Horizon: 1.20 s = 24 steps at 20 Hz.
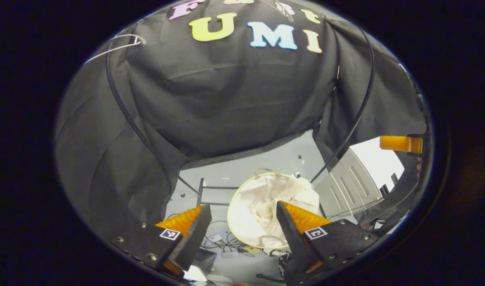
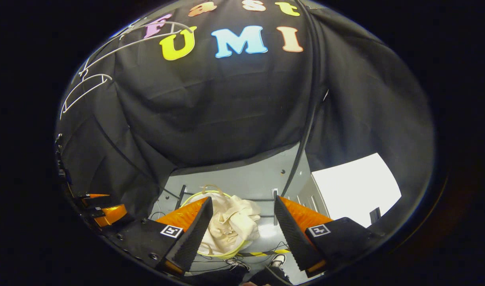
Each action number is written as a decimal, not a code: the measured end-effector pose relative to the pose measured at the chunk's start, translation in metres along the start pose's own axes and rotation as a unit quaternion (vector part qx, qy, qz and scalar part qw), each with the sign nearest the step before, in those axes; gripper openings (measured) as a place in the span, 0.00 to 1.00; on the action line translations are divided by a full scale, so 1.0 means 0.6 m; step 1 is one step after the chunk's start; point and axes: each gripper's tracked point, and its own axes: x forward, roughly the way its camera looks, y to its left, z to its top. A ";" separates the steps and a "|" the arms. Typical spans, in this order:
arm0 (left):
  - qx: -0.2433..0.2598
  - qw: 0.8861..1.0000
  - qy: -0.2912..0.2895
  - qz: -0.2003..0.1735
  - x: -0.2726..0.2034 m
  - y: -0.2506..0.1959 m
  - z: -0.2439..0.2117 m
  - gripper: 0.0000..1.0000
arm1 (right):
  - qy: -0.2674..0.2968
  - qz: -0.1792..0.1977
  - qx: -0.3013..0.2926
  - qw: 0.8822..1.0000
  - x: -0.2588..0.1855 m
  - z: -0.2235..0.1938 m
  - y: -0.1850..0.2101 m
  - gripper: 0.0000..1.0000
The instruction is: Grasp the clothes on the hanger with both hands and then place them into the laundry hamper below.
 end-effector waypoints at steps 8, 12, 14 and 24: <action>-0.026 0.988 -0.150 0.035 -0.167 -0.107 0.149 0.96 | -0.128 -0.014 -0.005 0.992 -0.109 0.085 -0.100 0.99; -0.064 0.967 -0.238 0.059 -0.290 -0.140 0.250 0.96 | -0.211 -0.035 -0.024 0.976 -0.180 0.144 -0.166 0.98; -0.082 0.950 -0.292 0.078 -0.366 -0.140 0.305 0.96 | -0.259 -0.042 -0.030 0.964 -0.219 0.184 -0.188 0.98; -0.090 0.879 -0.455 0.109 -0.594 -0.184 0.394 0.96 | -0.413 -0.023 0.008 0.910 -0.373 0.322 -0.207 0.98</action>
